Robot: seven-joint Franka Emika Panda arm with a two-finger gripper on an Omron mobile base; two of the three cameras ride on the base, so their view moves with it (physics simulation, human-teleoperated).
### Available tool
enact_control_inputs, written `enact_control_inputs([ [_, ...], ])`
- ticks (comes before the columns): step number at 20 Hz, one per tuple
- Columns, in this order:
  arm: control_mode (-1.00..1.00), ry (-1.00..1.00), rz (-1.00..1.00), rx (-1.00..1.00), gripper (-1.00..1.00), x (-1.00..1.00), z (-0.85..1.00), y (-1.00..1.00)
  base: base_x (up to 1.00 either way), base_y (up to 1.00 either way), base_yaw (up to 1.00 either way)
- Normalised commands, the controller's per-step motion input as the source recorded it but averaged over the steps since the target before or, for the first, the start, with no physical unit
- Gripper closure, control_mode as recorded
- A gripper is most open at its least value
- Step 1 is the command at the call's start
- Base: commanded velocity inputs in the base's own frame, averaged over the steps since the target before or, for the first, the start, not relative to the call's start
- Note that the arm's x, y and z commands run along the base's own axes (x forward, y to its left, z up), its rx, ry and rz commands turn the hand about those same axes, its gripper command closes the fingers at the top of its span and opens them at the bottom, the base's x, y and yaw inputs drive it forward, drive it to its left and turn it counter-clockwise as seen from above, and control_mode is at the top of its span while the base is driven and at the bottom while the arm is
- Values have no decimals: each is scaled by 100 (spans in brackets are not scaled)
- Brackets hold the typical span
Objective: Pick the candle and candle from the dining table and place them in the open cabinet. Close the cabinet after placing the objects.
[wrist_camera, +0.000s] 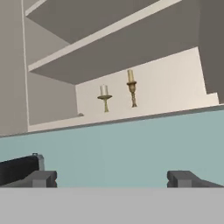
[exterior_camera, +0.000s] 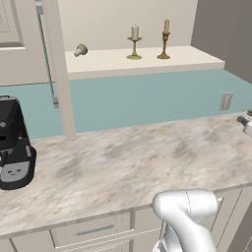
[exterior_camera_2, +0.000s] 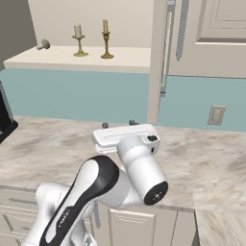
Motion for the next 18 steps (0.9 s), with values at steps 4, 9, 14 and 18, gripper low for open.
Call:
enact_control_inputs([
  [4, -100, -3, 0, 3, -100, 0, 1, -29, 0, 0, 0],
  [9, -100, -3, 0, 2, -100, 5, 0, -41, 0, 0, 0],
  [14, -100, -4, 0, 2, -100, 8, 0, -43, 0, 0, 0],
  [18, -100, -5, 2, 0, -100, 8, 3, -34, 0, 0, 0],
])
